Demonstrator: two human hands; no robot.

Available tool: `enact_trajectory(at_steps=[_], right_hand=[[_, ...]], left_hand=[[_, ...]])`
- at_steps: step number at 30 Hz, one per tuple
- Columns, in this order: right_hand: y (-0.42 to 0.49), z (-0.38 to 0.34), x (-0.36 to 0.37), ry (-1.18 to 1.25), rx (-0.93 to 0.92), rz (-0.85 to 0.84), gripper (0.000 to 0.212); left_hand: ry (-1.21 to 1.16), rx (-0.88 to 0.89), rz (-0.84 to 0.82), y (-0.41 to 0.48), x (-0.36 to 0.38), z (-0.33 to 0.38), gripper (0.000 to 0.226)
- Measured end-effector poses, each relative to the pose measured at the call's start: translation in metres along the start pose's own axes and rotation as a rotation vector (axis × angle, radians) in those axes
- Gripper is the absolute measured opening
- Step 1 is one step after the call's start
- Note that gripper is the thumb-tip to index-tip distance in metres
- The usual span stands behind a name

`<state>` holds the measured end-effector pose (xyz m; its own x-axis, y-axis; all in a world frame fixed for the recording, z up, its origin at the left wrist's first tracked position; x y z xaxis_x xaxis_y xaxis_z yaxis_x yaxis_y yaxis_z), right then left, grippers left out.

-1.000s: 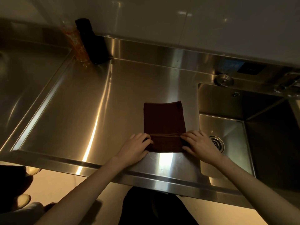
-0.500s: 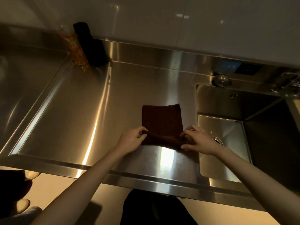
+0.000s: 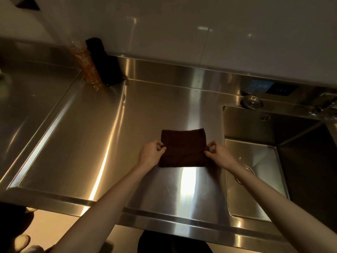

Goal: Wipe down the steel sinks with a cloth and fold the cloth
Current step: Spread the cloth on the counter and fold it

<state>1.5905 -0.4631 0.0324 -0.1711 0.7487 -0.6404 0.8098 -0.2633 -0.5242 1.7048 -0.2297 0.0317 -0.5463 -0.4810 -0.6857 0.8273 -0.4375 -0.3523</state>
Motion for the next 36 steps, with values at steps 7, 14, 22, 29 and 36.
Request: enact_trajectory(at_steps=[7,14,22,29,36], right_hand=[[-0.020,-0.006,-0.012,-0.234,-0.106,0.284,0.033],[-0.038,-0.021,0.023,-0.574,-0.525,0.171,0.049],[-0.032,-0.033,0.000,-0.443,-0.439,0.107,0.035],[-0.025,-0.019,0.003,-0.021,-0.249,-0.203,0.021],[-0.021,-0.035,-0.006,-0.283,-0.374,0.248,0.028]], left_hand=[[0.022,0.055,0.084,0.004,-0.009,-0.012,0.017],[0.479,0.641,-0.015,-0.039,0.019,0.028,0.041],[0.396,0.562,-0.037,-0.033,0.006,0.032,0.029],[0.001,0.144,-0.347,-0.018,0.005,-0.008,0.022],[0.390,0.269,0.132,-0.033,-0.012,0.024,0.026]])
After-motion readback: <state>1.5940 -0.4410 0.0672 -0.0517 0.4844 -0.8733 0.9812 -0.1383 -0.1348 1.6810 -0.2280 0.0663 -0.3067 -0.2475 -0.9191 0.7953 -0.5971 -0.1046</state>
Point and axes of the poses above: each hand's wrist, its own y-axis towards the middle knuckle, its own x-axis out of the palm, z = x × y, the point moved 10 cm from there along y, towards the middle knuckle, and after that the axes turned 8 degrees about -z, right-handed, at the moved point
